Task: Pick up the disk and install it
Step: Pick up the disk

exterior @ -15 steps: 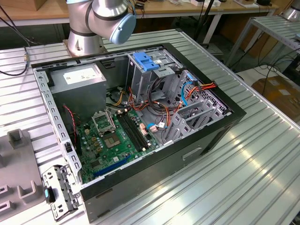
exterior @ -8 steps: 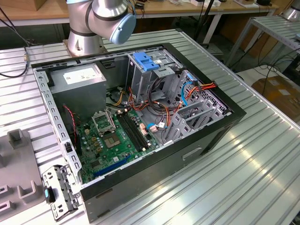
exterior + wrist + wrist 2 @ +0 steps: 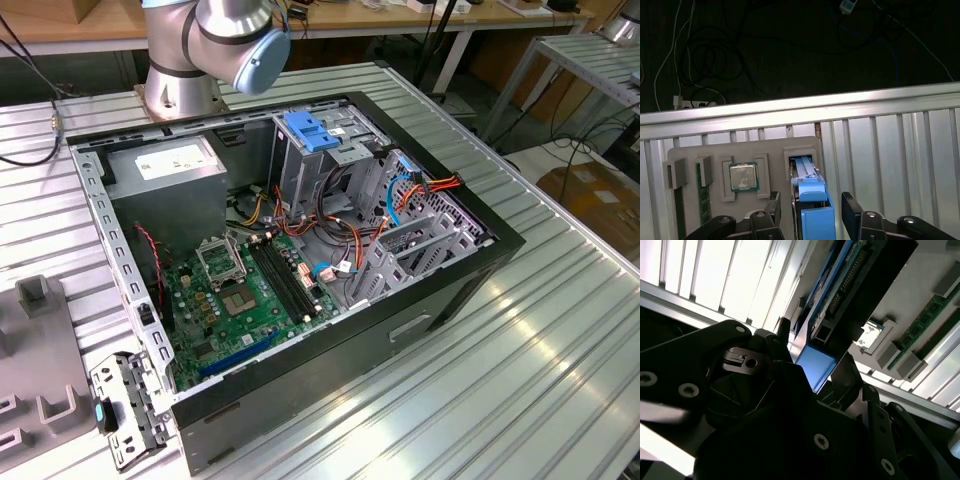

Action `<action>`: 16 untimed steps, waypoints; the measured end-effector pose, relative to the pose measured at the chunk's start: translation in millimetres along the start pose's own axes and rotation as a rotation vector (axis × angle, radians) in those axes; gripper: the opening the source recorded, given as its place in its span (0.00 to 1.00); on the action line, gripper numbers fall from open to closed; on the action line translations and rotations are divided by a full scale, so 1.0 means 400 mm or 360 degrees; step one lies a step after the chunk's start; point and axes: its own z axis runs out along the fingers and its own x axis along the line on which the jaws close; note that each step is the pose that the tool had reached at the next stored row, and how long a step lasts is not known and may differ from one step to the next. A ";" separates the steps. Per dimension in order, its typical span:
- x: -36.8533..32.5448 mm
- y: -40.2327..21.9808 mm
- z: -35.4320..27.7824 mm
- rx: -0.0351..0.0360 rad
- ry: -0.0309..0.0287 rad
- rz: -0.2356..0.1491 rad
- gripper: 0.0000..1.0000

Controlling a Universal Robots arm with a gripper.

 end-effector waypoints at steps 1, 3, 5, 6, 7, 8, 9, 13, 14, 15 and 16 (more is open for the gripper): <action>0.000 0.000 0.003 0.0000 0.00000 0.0001 0.60; 0.000 0.000 0.003 0.0000 0.00002 0.0001 0.60; 0.000 0.000 0.003 0.0000 0.00002 0.0001 0.60; 0.000 0.000 0.003 0.0000 0.00001 0.0001 0.60; 0.000 0.000 0.003 0.0000 0.00001 0.0001 0.60; 0.000 0.000 0.003 0.0000 0.00001 0.0001 0.60; 0.000 0.000 0.003 0.0000 0.00001 0.0001 0.60; 0.000 0.000 0.005 0.0000 -0.00001 0.0001 0.51; 0.000 0.000 0.006 0.0000 -0.00002 0.0001 0.51; 0.000 0.000 0.009 0.0000 -0.00001 0.0001 0.51; 0.000 0.000 0.012 0.0000 0.00000 0.0001 0.51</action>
